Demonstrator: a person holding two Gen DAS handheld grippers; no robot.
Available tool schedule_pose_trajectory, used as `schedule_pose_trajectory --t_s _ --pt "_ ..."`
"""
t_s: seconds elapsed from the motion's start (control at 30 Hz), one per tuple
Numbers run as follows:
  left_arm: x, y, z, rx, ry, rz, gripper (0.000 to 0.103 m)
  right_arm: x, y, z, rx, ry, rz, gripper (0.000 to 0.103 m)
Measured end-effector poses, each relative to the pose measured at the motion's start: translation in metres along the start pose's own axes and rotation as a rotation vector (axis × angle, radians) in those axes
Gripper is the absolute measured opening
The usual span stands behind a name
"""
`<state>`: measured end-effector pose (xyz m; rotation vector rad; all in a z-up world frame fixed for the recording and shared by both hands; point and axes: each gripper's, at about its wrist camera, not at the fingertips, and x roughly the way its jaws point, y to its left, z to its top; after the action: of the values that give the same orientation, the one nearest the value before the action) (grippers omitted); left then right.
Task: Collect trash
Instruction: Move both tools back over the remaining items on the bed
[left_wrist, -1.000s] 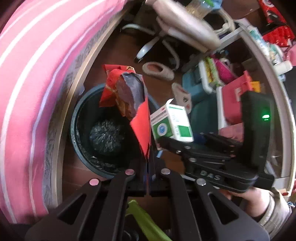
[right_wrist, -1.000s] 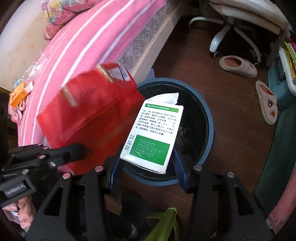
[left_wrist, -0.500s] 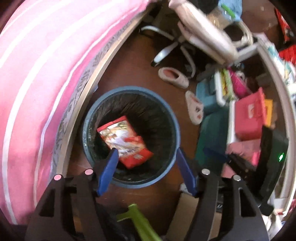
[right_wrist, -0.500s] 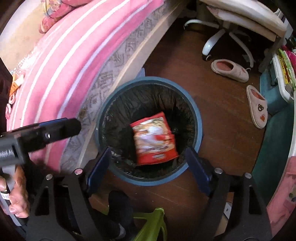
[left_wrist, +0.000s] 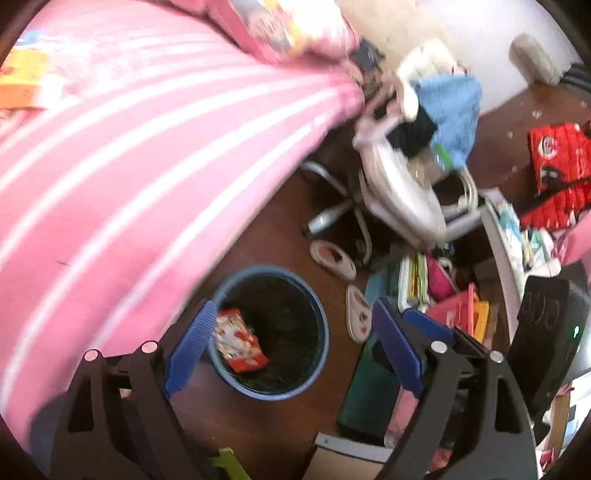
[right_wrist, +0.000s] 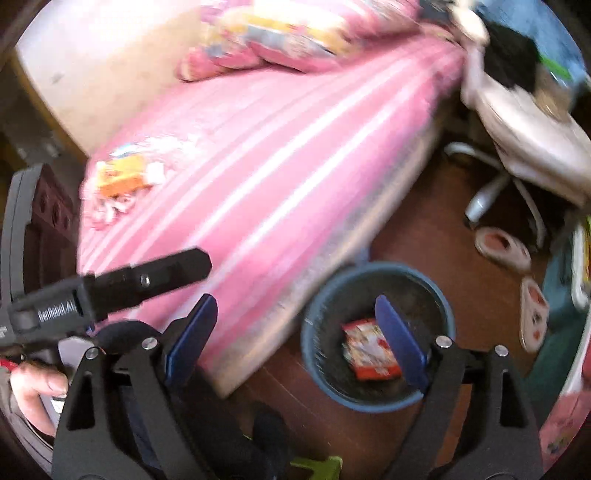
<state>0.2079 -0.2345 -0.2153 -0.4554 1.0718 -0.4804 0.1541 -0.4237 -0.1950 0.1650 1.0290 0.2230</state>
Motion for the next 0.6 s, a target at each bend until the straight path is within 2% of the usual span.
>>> schedule_pose_trajectory --t_s 0.17,0.3,0.5,0.6 --pt "-0.063 0.041 0.008 -0.051 -0.101 0.036 0.084 0.006 0.069 0.026 -0.089 -0.014 0.083 0.088" --pt "-0.114 0.093 0.012 -0.111 -0.182 0.096 0.084 0.021 0.125 0.041 -0.177 0.003 0.126 0.088" --pt "-0.170 0.162 0.014 -0.209 -0.282 0.160 0.084 0.051 0.192 0.051 -0.277 0.034 0.154 0.088" --pt "-0.189 0.190 0.019 -0.227 -0.323 0.206 0.084 0.069 0.219 0.055 -0.309 0.050 0.165 0.088"
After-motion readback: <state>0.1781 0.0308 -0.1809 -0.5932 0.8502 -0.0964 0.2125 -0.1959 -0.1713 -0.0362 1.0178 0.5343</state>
